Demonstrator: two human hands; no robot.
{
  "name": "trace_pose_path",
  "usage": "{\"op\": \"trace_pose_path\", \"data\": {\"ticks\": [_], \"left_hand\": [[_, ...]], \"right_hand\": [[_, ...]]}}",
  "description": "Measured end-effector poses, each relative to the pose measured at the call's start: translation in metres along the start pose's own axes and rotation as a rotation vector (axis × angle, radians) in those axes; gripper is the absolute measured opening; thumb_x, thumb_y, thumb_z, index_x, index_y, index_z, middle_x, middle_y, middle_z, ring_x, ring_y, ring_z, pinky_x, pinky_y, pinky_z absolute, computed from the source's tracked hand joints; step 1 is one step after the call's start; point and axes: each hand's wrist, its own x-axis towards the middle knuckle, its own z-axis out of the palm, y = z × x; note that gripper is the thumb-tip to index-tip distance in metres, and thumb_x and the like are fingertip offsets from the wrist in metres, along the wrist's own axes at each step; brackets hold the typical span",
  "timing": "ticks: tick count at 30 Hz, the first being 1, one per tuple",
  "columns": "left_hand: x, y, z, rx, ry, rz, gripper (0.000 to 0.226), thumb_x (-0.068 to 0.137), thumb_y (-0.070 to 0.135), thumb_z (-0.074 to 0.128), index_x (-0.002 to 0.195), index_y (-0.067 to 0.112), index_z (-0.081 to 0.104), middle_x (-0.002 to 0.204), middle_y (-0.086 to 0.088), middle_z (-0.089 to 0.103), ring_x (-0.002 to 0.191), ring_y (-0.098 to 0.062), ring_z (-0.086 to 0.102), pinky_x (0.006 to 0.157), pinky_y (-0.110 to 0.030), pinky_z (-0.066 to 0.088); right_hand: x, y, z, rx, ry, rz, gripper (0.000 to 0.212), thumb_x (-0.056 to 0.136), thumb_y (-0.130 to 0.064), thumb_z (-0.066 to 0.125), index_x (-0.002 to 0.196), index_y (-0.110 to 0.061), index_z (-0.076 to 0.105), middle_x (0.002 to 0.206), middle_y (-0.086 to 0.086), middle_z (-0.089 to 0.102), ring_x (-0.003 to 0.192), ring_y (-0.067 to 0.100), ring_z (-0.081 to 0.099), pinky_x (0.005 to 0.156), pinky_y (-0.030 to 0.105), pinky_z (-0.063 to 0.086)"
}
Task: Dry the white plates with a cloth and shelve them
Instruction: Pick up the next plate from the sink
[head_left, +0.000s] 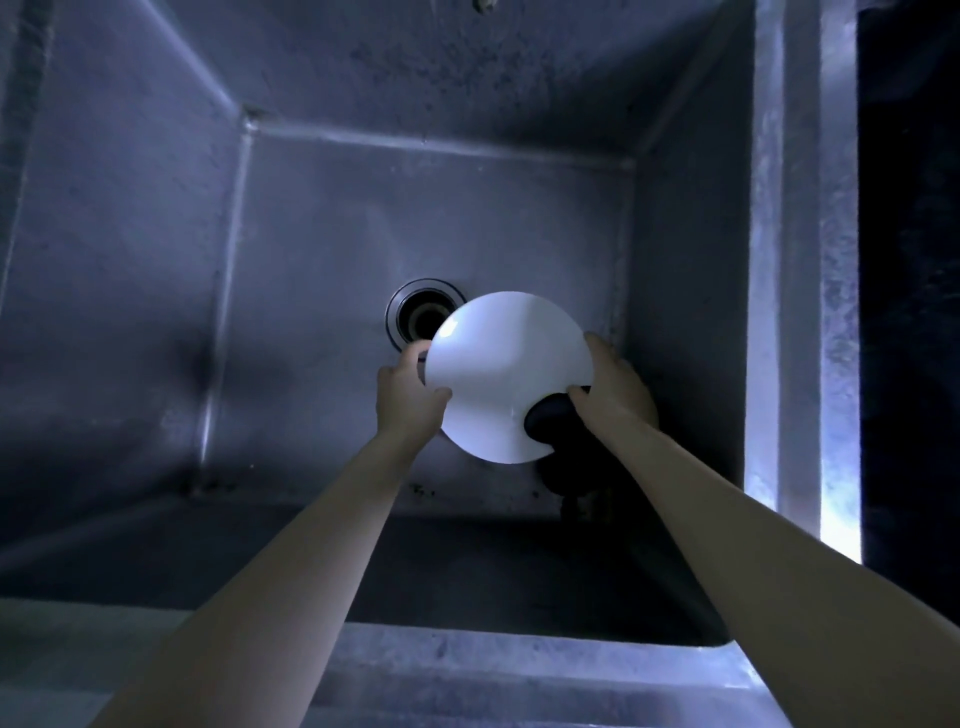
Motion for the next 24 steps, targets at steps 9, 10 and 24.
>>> {"op": "trace_pose_path", "data": {"ticks": [9, 10, 24], "left_hand": [[-0.005, 0.011, -0.013, -0.32, -0.033, -0.059, 0.054, 0.085, 0.0, 0.06, 0.112, 0.046, 0.053, 0.114, -0.009, 0.062, 0.104, -0.031, 0.063, 0.069, -0.043, 0.062], [-0.006, 0.013, -0.016, -0.36, -0.024, -0.067, 0.053, 0.085, 0.001, 0.061, 0.11, 0.047, 0.056, 0.115, -0.009, 0.063, 0.107, -0.032, 0.063, 0.083, -0.05, 0.061], [-0.067, 0.091, -0.067, -0.77, -0.028, 0.082, 0.049, 0.102, 0.014, 0.05, 0.138, 0.047, 0.048, 0.132, 0.019, 0.063, 0.125, -0.011, 0.059, 0.104, -0.041, 0.05]], "right_hand": [[-0.007, 0.007, -0.004, 0.32, 0.061, -0.048, 0.056, 0.089, -0.018, 0.06, 0.134, -0.042, 0.038, 0.122, 0.001, 0.059, 0.102, 0.024, 0.057, 0.084, 0.037, 0.05], [-0.009, 0.006, -0.006, 0.348, 0.067, -0.05, 0.057, 0.088, -0.018, 0.061, 0.134, -0.043, 0.039, 0.121, -0.001, 0.059, 0.103, 0.022, 0.057, 0.084, 0.034, 0.049], [-0.087, -0.044, -0.111, 0.532, 0.125, -0.209, 0.057, 0.081, -0.022, 0.073, 0.107, -0.069, 0.053, 0.065, -0.024, 0.063, 0.067, -0.004, 0.059, 0.066, 0.012, 0.043]]}}
